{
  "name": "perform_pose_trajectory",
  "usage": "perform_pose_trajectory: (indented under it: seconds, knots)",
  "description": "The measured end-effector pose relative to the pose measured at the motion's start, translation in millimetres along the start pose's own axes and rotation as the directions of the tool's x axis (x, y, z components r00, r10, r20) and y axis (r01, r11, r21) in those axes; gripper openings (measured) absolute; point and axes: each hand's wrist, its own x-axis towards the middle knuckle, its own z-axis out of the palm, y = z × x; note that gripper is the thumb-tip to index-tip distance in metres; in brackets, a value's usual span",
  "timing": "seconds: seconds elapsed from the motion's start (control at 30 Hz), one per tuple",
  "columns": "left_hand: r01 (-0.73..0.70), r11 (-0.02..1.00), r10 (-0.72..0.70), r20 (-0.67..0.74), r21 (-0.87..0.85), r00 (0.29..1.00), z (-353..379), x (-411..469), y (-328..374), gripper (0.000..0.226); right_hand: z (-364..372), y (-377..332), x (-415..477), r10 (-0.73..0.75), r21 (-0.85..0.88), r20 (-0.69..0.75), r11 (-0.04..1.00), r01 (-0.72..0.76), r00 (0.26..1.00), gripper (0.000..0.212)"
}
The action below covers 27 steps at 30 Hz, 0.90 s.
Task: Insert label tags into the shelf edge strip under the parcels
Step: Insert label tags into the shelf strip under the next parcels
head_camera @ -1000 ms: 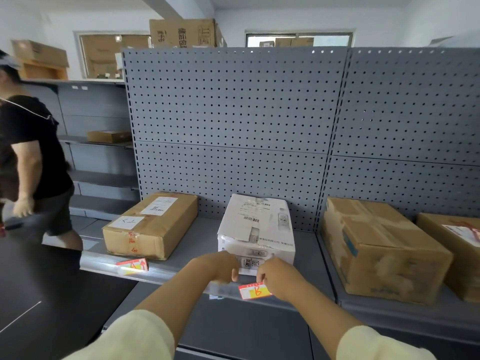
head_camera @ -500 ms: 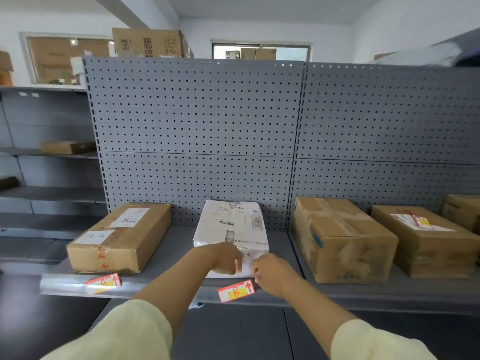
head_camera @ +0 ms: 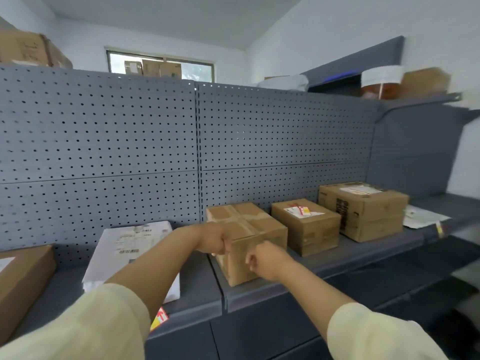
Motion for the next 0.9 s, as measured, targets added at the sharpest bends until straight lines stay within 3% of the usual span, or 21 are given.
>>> perform_pose_trajectory:
  seconds: [0.3, 0.53, 0.7, 0.9]
  knots:
    - [-0.116, 0.991, 0.116, 0.001, 0.062, 0.993, 12.6, 102.1, 128.4, 0.029, -37.6, 134.7, -38.1, 0.165, -0.013, -0.012, 0.986, -0.165, 0.986, 0.021]
    - [-0.088, 0.996, 0.088, -0.003, 0.018, 0.996, 26.9, 189.7, 207.9, 0.015, -60.4, 252.2, -55.1, 0.190, -0.037, -0.009, 0.981, -0.191, 0.982, 0.024]
    - [-0.091, 0.990, 0.094, -0.018, 0.104, 0.995, 27.0, 238.7, 256.4, 0.036, -80.5, 321.1, -55.6, 0.213, -0.050, -0.003, 0.976, -0.213, 0.977, 0.025]
    - [-0.130, 0.987, 0.132, -0.008, 0.094, 0.991, 6.3, 308.3, 287.1, 0.027, -93.9, 398.3, -36.7, 0.297, 0.008, -0.014, 0.955, -0.297, 0.955, 0.022]
